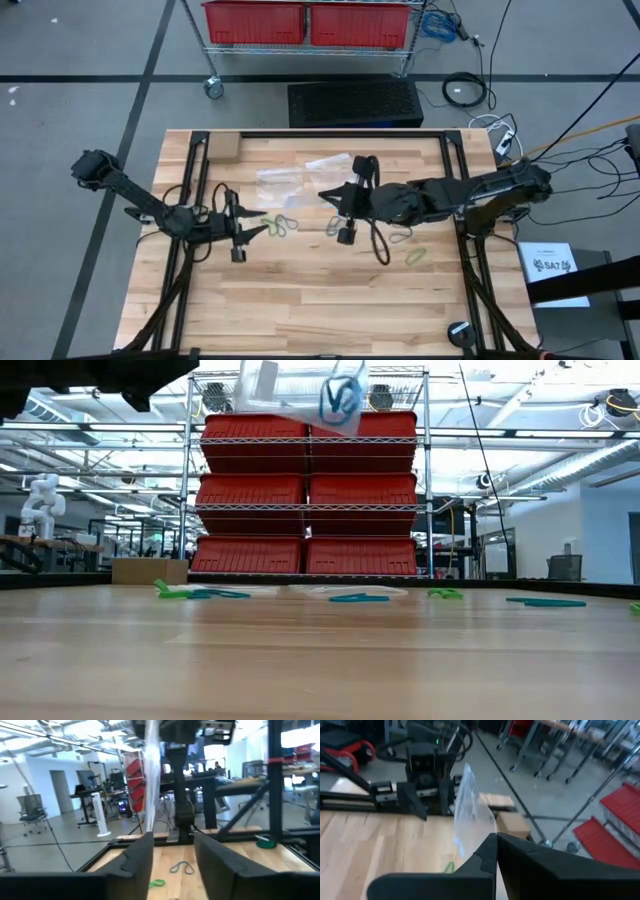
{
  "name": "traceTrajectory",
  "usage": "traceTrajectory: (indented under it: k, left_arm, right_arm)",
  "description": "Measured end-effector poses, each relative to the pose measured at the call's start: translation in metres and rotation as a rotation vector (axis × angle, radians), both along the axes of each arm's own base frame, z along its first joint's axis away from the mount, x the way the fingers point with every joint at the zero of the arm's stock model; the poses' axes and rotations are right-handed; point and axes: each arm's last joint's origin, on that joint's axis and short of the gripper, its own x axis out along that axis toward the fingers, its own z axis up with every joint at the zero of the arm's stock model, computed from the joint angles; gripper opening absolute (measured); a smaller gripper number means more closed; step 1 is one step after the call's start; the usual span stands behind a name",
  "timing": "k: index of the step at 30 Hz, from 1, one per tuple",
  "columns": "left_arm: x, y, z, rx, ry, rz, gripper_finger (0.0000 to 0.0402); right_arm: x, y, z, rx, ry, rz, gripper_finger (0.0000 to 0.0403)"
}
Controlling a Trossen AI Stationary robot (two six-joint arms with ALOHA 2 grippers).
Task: Sort rubber bands
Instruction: Close the transparent zip bag
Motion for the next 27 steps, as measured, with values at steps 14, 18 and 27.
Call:
traceTrajectory:
  k: [14,18,27]
  left_arm:
    - [0.01,0.009,0.004,-0.039,-0.101,-0.076,0.0211]
    - [0.016,0.01,0.009,-0.038,-0.186,-0.128,0.0211]
    - [0.058,0.007,0.021,0.007,-0.165,-0.136,0.0211]
  right_arm:
    - [-0.005,0.0,0.027,-0.089,-0.172,0.015,0.0]
    - [-0.005,0.0,0.029,-0.096,-0.183,0.017,0.0]
    - [-0.005,0.0,0.032,-0.114,-0.207,0.02,0.0]
